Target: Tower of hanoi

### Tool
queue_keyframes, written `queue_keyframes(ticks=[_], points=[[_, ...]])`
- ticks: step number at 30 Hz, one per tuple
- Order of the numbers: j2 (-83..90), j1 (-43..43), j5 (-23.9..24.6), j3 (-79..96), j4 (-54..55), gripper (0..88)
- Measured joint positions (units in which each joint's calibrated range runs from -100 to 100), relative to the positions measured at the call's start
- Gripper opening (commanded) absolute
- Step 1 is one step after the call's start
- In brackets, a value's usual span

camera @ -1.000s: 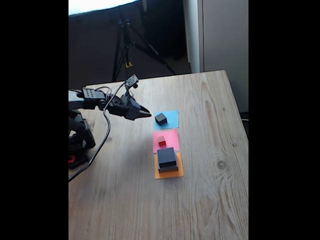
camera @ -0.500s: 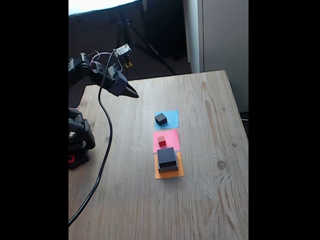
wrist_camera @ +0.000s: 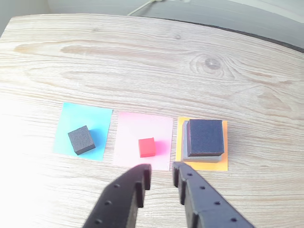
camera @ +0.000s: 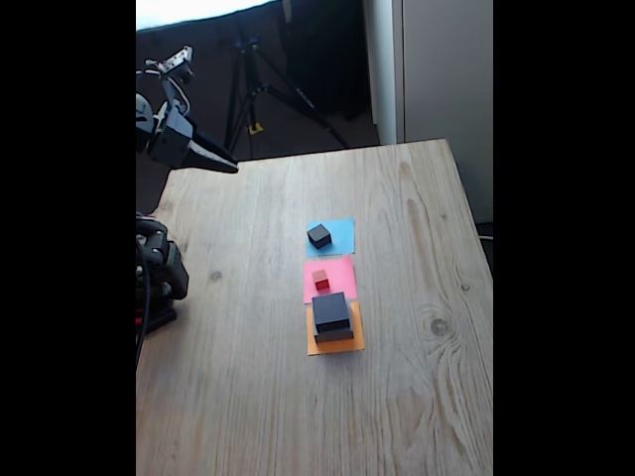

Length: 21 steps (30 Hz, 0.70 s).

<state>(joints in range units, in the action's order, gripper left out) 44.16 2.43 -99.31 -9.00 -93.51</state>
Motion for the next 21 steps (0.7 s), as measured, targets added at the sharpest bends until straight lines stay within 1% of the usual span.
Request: queue_keyframes(ticks=[4,8,10,14,16,21], points=[[1.5,0.6,0.0,4.3,0.0,4.9],[4.7,3.5,0.0,13.6,2.9,13.2],[7.0,4.4,0.0,20.2,6.6,16.9],[10.7,6.2,0.0,33.5,15.4,21.6],[11.5,7.3,0.0,39.5,19.1,22.5],[12.2,7.0,0.0,51.8,29.2,23.9]])
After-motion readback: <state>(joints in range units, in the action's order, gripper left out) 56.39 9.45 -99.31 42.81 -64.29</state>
